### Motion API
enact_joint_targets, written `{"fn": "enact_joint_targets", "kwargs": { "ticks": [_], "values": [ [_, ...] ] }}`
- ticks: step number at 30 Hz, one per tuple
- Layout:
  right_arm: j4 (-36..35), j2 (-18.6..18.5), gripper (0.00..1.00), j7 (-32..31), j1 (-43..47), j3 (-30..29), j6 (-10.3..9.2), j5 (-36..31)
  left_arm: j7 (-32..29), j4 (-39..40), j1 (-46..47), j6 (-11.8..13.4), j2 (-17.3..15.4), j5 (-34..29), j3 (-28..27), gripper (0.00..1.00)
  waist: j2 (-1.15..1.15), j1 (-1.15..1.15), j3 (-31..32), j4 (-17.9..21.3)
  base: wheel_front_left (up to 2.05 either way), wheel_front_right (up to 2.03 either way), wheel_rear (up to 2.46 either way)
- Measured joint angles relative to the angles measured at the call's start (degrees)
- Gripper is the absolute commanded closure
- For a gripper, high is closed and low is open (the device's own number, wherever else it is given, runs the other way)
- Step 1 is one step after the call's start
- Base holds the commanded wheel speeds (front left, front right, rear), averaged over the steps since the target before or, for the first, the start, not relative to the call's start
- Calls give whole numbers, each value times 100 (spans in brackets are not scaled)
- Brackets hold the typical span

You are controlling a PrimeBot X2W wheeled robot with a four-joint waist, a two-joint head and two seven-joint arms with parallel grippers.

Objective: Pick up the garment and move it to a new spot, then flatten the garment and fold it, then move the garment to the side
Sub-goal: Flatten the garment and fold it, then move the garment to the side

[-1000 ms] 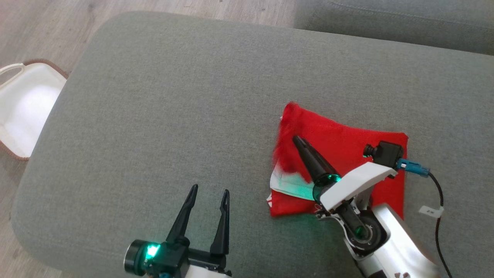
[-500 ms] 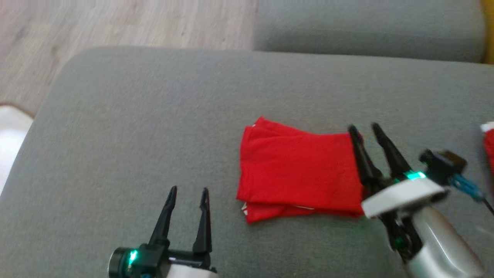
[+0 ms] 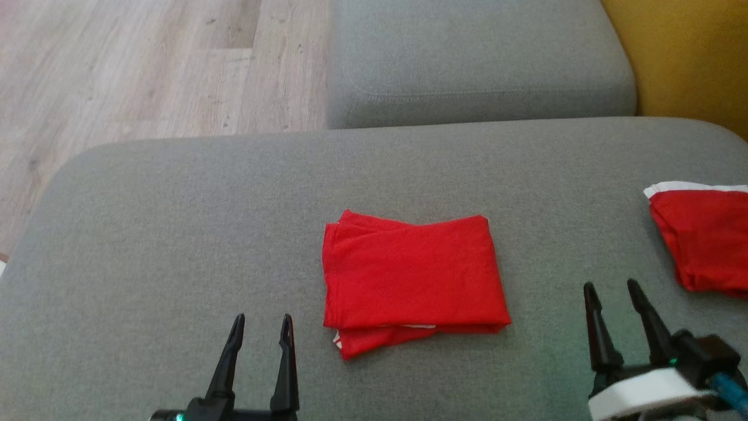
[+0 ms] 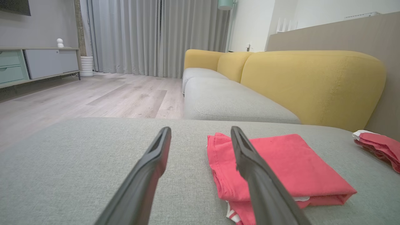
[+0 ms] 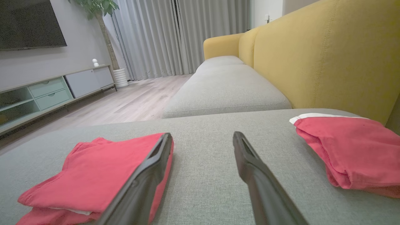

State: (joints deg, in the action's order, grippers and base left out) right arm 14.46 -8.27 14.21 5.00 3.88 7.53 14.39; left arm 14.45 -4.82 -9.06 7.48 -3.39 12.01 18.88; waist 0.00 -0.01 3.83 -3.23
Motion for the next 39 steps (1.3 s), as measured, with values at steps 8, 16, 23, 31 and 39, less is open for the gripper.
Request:
{"fn": "enact_joint_targets", "kwargs": {
  "ticks": [8, 16, 23, 31, 39],
  "values": [
    [-263, 123, 0, 0, 550, -55, 0, -569, 0, -56, -154, -96, 0, -90, -96, 0, 0, 0, 104, 50, 0, 0, 0],
    [-314, 177, 0, 0, 578, -62, 0, -688, 0, -165, -196, -99, 0, -107, -121, 0, 0, 1, 157, 67, 0, 0, 0],
    [-315, 189, 0, 0, 610, -91, 0, -689, 0, -178, -196, -99, 0, -140, -116, 0, 0, 1, 188, 49, 0, 0, 0],
    [-316, 191, 0, 1, 619, -88, 0, -690, 0, -178, -200, -99, 0, -140, -116, 0, 0, 1, 181, 14, 0, 0, 0],
    [-303, 191, 0, 0, 620, -115, 0, -690, 0, -178, -203, -103, 0, -142, -53, 0, 0, 1, 89, -56, 0, 0, 0]
  ]
}}
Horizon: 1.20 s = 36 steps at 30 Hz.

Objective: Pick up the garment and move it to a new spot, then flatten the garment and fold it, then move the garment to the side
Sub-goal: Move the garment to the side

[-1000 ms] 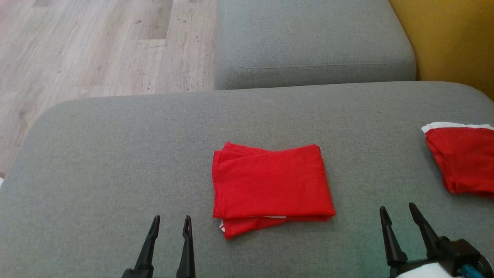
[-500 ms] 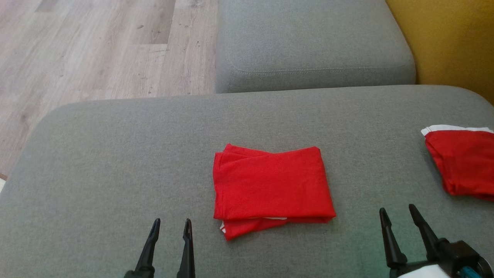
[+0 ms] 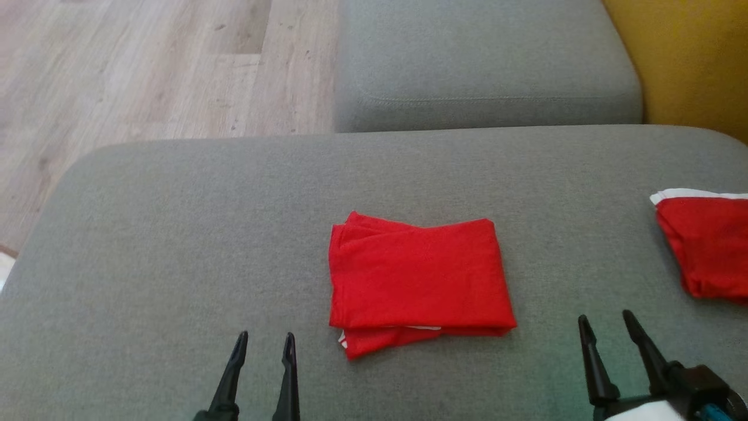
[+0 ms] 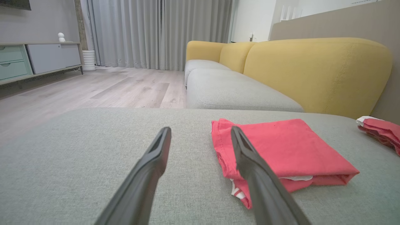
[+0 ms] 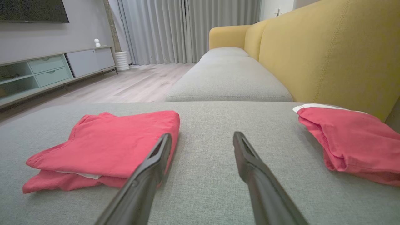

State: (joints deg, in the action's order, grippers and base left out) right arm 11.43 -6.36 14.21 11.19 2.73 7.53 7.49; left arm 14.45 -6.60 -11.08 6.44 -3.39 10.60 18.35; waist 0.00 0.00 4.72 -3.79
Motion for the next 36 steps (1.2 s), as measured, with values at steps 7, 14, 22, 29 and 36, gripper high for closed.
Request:
{"fn": "enact_joint_targets", "kwargs": {
  "ticks": [7, 14, 22, 29, 36],
  "values": [
    [244, 82, 0, 0, -160, -289, 0, 235, 0, 25, 59, 4, -1, -183, 156, 0, 0, 0, -275, -217, 0, 0, 0],
    [1139, 4, 0, -632, -1095, 175, 0, 1659, 0, 26, 323, 22, -1, -222, 326, 0, 0, 1, -702, -474, 0, 0, 0],
    [1827, -503, 4, -1911, -2268, 602, 0, 3208, 0, -62, 765, 121, 3, -360, 688, 0, 0, 2, -1186, -815, 0, 0, 0],
    [1742, -479, 100, -2226, -2271, 782, 0, 3816, 0, -33, 853, 387, 3, -311, 744, 0, 0, 1, -1337, -895, 0, 0, 0],
    [1339, -626, 100, -2081, -2209, 872, 0, 3821, 0, 179, 859, 671, 5, -25, 693, 0, 0, 0, -1457, -550, 0, 0, 0]
  ]
}}
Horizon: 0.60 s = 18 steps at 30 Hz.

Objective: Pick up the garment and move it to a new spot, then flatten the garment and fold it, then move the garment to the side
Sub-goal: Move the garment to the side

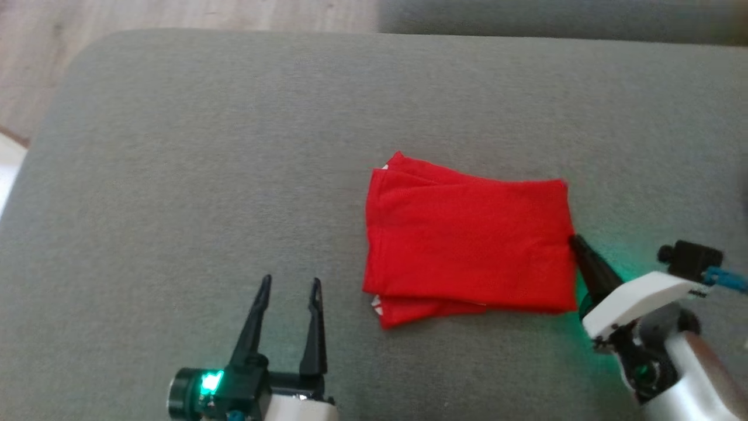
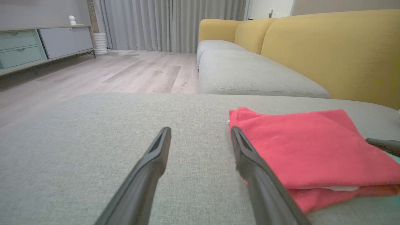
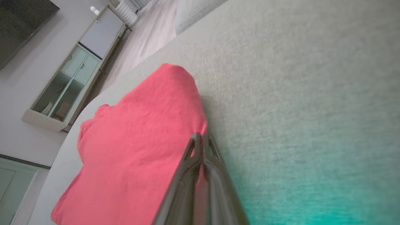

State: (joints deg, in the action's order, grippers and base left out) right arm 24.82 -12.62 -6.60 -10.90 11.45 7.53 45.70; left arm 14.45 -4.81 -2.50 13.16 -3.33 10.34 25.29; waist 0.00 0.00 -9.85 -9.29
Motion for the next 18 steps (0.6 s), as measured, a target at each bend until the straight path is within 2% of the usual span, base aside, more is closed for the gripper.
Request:
{"fn": "enact_joint_targets", "kwargs": {
  "ticks": [4, 5, 9, 14, 18],
  "values": [
    [-357, -512, 100, -10, -46, 2, 0, -149, 0, 140, 132, 81, 0, -31, -59, 0, 0, 0, -124, 334, 0, 0, 0],
    [-357, -512, 100, -10, -46, 2, 0, -149, 0, 140, 132, 81, 0, -31, -59, 0, 0, 0, -124, 334, 0, 0, 0],
    [-738, -1247, 100, -169, -242, -131, 0, -303, 1, 215, 394, 69, 1, 19, -77, 0, 0, 0, -330, 693, 0, 0, 0],
    [-1116, -2060, 100, -405, -657, -560, 0, -342, 1, 341, 728, 105, 7, 77, -153, 0, 0, 1, -687, 1107, 0, 0, 0],
    [-1137, -2553, 100, -500, -904, -1068, 0, -392, 10, 402, 982, 132, 8, 76, -159, 0, 0, 0, -986, 1404, 0, 0, 0]
  ]
}}
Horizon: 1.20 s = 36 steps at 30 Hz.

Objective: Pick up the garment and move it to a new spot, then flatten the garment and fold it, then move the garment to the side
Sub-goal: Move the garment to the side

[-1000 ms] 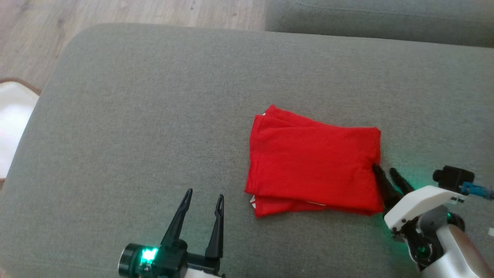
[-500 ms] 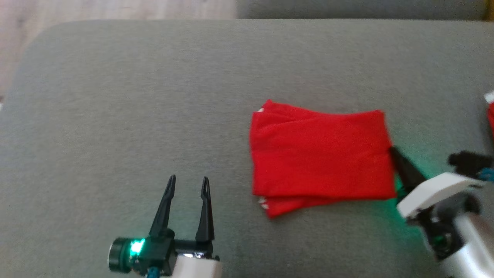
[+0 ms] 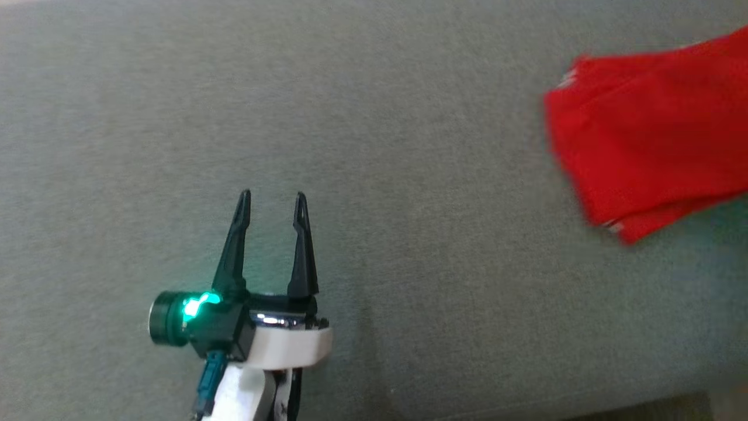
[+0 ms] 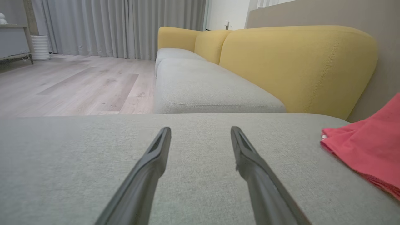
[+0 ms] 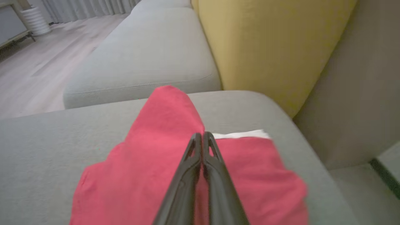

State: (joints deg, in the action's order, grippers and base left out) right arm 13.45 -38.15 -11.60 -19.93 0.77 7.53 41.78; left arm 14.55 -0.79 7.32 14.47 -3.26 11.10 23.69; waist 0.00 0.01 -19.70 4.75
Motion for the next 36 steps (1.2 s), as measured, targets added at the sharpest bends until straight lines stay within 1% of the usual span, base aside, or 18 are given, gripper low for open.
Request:
{"fn": "enact_joint_targets", "kwargs": {
  "ticks": [3, 5, 6, 7, 8, 10, 13, 17, 19, 22, 26, 29, 32, 34, 36],
  "values": [
    [154, -294, 100, -2, -116, -376, 0, -63, 15, 12, 168, -41, 0, 0, 18, 0, 0, 1, -202, 164, 0, 0, 0],
    [283, -382, 100, -1, -168, -609, 0, -166, 15, 68, 283, -48, 0, -1, 19, 0, 0, 0, -303, 244, 0, 0, 0],
    [356, -382, 3, 0, -187, -715, 0, -248, 15, 96, 334, -92, 1, -3, 20, 0, 0, 1, -335, 273, 0, 0, 0],
    [401, -372, 0, 4, -190, -759, 0, -367, 15, 105, 372, -98, 1, -8, 21, 0, 0, 1, -342, 290, 0, 0, 0],
    [404, -327, 0, 9, -180, -759, 0, -460, 15, 103, 399, -133, 1, -8, 16, 0, 0, 1, -325, 291, 0, 0, 0],
    [327, -77, 0, 91, -158, -709, 0, -560, 15, 93, 397, -138, 2, -7, 4, 0, 0, -1, -242, 277, 0, 0, 0],
    [160, 476, 0, 257, 67, -497, 0, -787, 15, 13, 330, -169, 4, 2, -4, 0, 0, 0, -17, 215, 0, 0, 0],
    [157, 1333, 0, 516, 759, -89, 0, -817, 15, -80, -9, -205, 4, 2, -8, 0, 0, -1, 390, 86, 0, 0, 0],
    [265, 1735, 0, 750, 1092, 52, 0, -857, 15, -115, -219, -249, 5, 3, -13, 0, 0, -2, 619, 7, 0, 0, 0],
    [421, 2151, 0, 1246, 1383, 304, 0, -1120, 15, -140, -517, -297, 4, 4, -69, 0, 0, -2, 972, -132, 0, 0, 0],
    [586, 2519, 0, 2037, 1525, 727, 0, -1505, 15, -164, -865, -397, 3, 8, -143, 0, 0, -3, 1426, -347, 0, 0, 0],
    [656, 2740, 0, 2473, 1719, 757, 0, -1873, 15, -163, -1145, -447, 3, 19, -218, 0, 0, -3, 1740, -524, 0, 0, 0],
    [554, 2882, 0, 2582, 2011, 620, 0, -2531, 15, -155, -1391, -460, 2, 19, -330, 0, 0, -3, 1990, -699, 0, 0, 0],
    [161, 3071, 0, 2582, 2269, 357, 0, -2871, 15, -153, -1529, -492, 0, 19, -391, 0, 0, -2, 2124, -808, 0, 0, 0],
    [-168, 3216, 0, 2592, 2540, 222, 0, -3154, 15, -152, -1652, -493, 0, 19, -435, 0, 0, -2, 2228, -912, 0, 0, 0]
  ]
}}
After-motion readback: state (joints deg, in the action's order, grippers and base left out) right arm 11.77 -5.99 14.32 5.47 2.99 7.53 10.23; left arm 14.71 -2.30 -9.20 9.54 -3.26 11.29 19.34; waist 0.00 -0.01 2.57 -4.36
